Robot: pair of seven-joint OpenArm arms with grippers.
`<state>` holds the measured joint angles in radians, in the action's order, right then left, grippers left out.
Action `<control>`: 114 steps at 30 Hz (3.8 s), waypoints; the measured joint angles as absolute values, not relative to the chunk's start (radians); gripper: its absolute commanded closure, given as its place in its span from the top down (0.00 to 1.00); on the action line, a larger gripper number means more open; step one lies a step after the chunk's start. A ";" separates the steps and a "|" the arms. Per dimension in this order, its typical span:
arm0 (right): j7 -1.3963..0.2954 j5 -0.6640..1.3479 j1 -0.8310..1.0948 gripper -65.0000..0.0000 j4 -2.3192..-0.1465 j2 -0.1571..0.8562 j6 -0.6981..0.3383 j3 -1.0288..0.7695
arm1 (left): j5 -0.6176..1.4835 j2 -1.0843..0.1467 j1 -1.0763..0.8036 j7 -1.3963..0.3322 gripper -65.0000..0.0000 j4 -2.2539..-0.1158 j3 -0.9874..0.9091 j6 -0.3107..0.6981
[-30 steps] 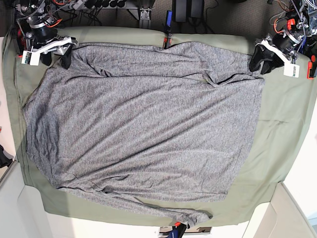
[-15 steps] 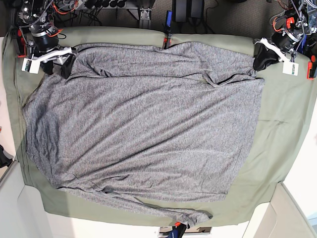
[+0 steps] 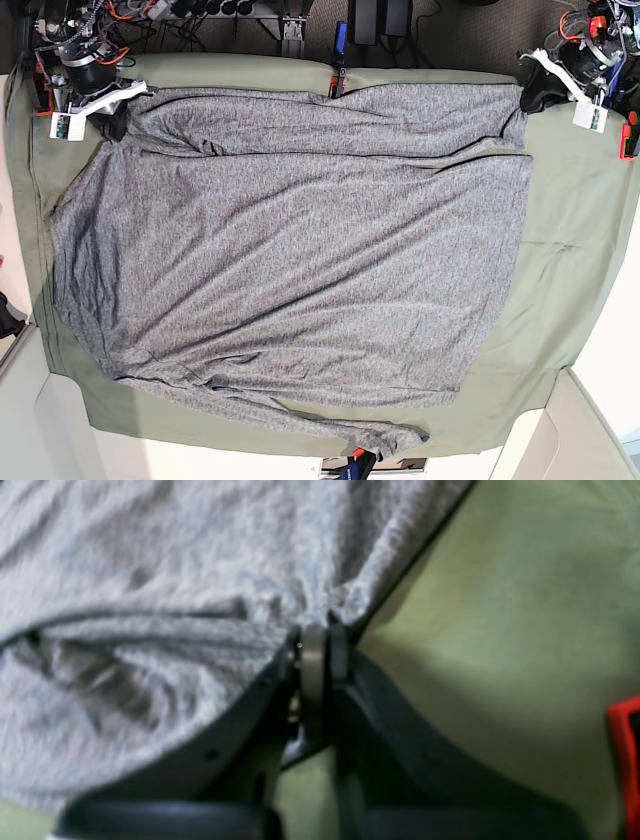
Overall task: Fold the T-shirt properly
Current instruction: 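Lift the held collar edge and drag it over toward the hem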
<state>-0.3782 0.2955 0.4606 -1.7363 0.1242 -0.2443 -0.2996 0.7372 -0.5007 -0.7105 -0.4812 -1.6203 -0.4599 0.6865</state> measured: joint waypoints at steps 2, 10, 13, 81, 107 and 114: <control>-0.397 0.289 0.463 0.00 -1.761 0.123 -0.246 -0.299 | 0.735 -0.498 -0.749 -0.479 0.00 -1.678 -0.482 0.688; -0.400 0.290 0.448 0.00 -1.796 0.121 -0.246 -0.318 | 0.772 -0.532 -0.753 -0.462 0.00 -1.812 -0.636 0.693; -0.402 0.290 0.409 0.00 -1.796 0.122 -0.246 -0.345 | 0.773 -0.565 -0.721 -0.465 0.00 -1.812 -0.633 0.693; -0.444 0.317 0.107 0.00 -1.564 0.121 -0.250 -0.374 | 0.880 -0.531 -0.238 -0.808 0.00 -1.372 -0.314 0.694; -0.487 0.350 -0.063 0.00 -1.492 0.120 -0.290 -0.502 | 0.714 -0.673 -0.076 -0.801 0.00 -1.472 -0.226 0.697; -0.467 0.316 -0.129 0.00 -1.361 0.121 -0.307 -0.504 | 0.638 -0.678 0.135 -0.773 0.00 -1.331 -0.070 0.699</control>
<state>-0.4667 0.3164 -0.1287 -1.3613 0.1215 -0.3069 -0.5037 0.6384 -0.6777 0.1352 -0.7734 -1.3312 -0.0696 0.6994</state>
